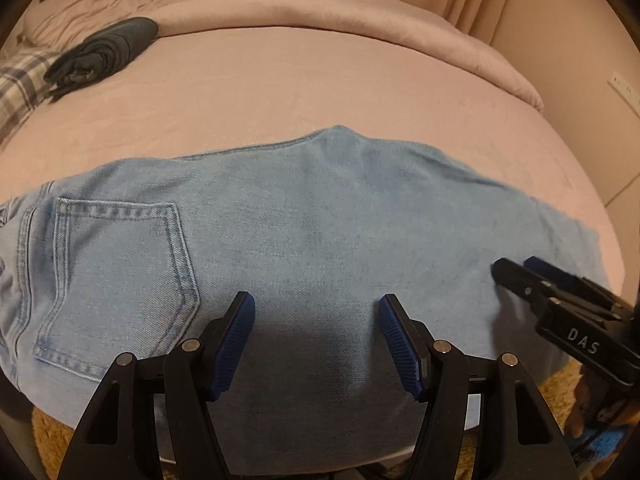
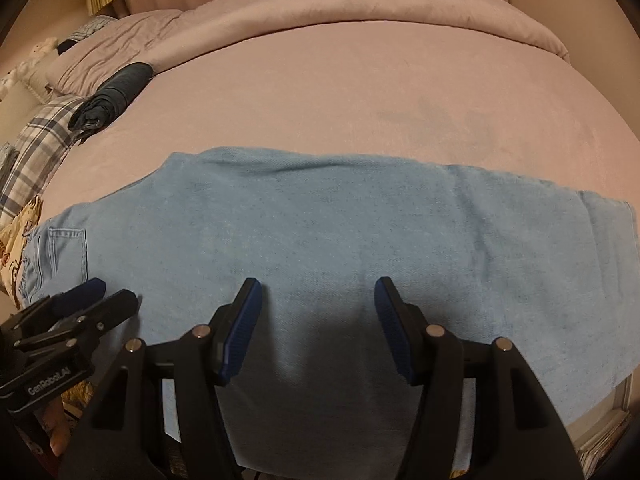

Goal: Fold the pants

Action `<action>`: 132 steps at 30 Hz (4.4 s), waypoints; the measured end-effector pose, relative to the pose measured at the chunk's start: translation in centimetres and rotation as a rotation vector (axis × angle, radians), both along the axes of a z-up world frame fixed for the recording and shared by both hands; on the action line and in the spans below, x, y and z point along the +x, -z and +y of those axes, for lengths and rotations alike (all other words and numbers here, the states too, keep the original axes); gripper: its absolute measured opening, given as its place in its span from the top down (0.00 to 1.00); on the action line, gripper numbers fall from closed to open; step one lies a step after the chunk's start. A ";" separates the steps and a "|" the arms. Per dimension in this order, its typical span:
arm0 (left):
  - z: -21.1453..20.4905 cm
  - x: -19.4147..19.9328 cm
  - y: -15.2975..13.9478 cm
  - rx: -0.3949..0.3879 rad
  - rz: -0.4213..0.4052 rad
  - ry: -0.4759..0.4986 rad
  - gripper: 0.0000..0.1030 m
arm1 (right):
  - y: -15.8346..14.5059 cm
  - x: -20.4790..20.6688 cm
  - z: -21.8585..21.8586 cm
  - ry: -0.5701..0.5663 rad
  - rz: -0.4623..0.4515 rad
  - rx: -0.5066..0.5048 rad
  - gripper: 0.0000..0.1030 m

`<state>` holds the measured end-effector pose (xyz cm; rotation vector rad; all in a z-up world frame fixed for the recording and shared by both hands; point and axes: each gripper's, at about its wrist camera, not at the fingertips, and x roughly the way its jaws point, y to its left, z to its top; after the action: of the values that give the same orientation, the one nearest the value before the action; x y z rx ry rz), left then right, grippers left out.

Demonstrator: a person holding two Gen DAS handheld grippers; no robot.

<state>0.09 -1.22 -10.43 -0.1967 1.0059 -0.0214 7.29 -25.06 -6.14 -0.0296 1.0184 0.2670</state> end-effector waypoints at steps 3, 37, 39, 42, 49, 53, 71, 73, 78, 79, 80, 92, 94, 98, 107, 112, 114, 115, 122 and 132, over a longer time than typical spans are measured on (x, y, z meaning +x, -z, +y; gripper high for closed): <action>-0.2 -0.2 0.1 0.010 -0.008 -0.003 0.37 | 0.3 0.1 -0.5 0.008 -0.001 0.014 0.43; -2.7 0.8 -5.2 -0.045 -0.051 0.039 0.35 | -4.1 -2.2 -9.4 0.289 -0.111 0.032 0.31; -3.5 0.9 -5.9 -0.045 -0.073 0.061 0.25 | -4.7 -2.4 -10.5 0.318 -0.127 0.047 0.31; -4.8 0.9 -6.6 -0.054 -0.103 0.102 0.24 | -5.2 -2.9 -11.7 0.342 -0.139 0.053 0.31; -6.6 0.7 -6.0 -0.082 -0.099 0.128 0.24 | -5.6 -3.3 -13.4 0.394 -0.151 0.058 0.30; -6.8 0.6 -5.5 -0.110 -0.076 0.125 0.24 | -5.5 -3.3 -14.3 0.416 -0.150 0.053 0.30; -6.6 1.0 -3.1 -0.143 -0.026 0.107 0.24 | -5.2 -5.3 -21.8 0.611 -0.164 0.045 0.30; -7.2 1.2 -2.6 -0.152 -0.013 0.127 0.24 | -5.0 -5.9 -23.2 0.646 -0.159 0.046 0.30; -8.6 1.3 -1.5 -0.151 0.014 0.173 0.42 | -4.0 -6.6 -24.9 0.679 -0.142 0.069 0.30; -8.9 1.3 -1.3 -0.137 0.016 0.179 0.43 | -3.7 -6.5 -25.2 0.675 -0.135 0.089 0.30; -9.2 1.2 -1.2 -0.119 0.010 0.181 0.44 | -3.3 -6.5 -25.3 0.671 -0.125 0.105 0.30; -9.0 1.1 -0.7 -0.080 0.002 0.195 0.45 | -0.4 -6.0 -25.1 0.648 -0.101 0.192 0.49; -9.1 1.0 -0.6 -0.077 0.000 0.196 0.45 | 0.2 -6.0 -25.5 0.648 -0.127 0.228 0.49; -9.1 1.2 -0.6 -0.081 -0.003 0.204 0.45 | 0.0 -6.6 -25.8 0.655 -0.193 0.264 0.88; -7.2 2.1 -3.3 -0.276 -0.030 0.250 0.45 | -6.5 -7.5 -18.9 0.395 -0.360 0.240 0.89; -6.5 3.4 -5.4 -0.385 -0.077 0.277 0.45 | -6.6 -7.3 -12.4 0.168 -0.327 0.263 0.89; -6.4 4.4 -5.3 -0.424 -0.070 0.276 0.45 | -5.5 -6.9 -10.6 0.116 -0.282 0.264 0.89; -6.3 4.9 -5.1 -0.443 -0.054 0.276 0.45 | -4.7 -6.4 -9.7 0.093 -0.253 0.259 0.89; -8.0 8.5 -2.4 -0.598 0.087 0.301 0.44 | -1.9 -5.7 -5.8 -0.025 -0.148 0.214 0.89; -7.1 5.9 -5.3 -0.413 -0.007 0.270 0.93 | -3.3 -6.5 -5.0 -0.089 -0.144 0.261 0.89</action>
<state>6.03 -8.31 -5.14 -0.4350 1.0078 -0.4784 0.78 -30.06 -2.81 0.1407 0.8341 0.4703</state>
